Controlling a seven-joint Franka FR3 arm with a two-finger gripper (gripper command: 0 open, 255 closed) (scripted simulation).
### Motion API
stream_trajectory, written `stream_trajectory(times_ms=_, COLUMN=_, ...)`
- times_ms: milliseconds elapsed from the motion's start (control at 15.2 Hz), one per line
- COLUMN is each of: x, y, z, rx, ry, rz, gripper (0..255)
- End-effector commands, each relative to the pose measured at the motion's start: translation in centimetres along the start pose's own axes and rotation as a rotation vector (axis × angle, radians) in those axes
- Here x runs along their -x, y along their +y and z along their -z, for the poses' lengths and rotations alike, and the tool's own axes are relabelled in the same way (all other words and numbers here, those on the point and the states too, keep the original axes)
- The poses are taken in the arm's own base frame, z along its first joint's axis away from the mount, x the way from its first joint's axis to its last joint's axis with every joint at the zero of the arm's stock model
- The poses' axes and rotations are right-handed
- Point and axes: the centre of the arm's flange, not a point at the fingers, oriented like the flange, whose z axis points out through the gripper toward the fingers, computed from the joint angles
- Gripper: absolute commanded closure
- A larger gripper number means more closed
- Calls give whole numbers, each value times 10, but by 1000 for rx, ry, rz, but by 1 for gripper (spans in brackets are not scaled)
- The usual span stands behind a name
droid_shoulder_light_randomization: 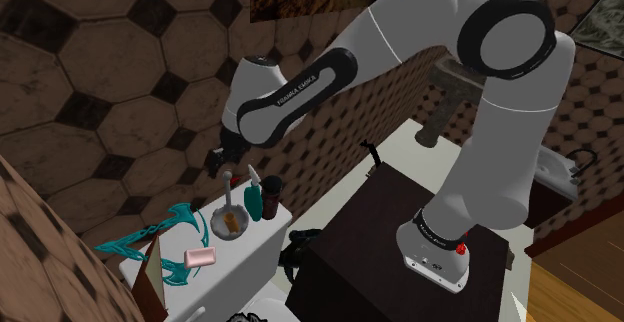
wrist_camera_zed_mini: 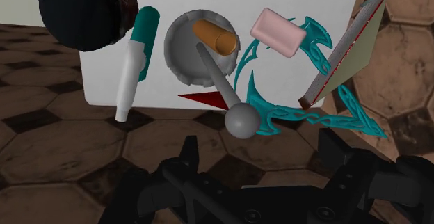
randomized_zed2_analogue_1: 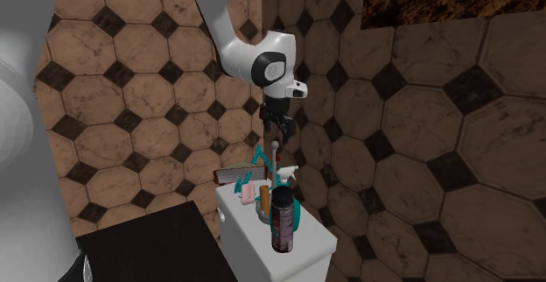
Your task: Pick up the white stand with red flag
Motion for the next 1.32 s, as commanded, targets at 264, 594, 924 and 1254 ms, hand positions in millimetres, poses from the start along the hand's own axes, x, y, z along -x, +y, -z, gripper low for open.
stream_trajectory(times_ms=264, x=1, y=5, z=-33, rx=-1, ry=0, rz=2, gripper=0)
stream_trajectory(times_ms=594, x=2, y=7, z=-41, rx=-1, ry=0, rz=2, gripper=255)
stream_trajectory(times_ms=924, x=2, y=6, z=-41, rx=-1, ry=0, rz=2, gripper=255)
stream_trajectory(times_ms=1254, x=1, y=4, z=-31, rx=-1, ry=0, rz=2, gripper=255)
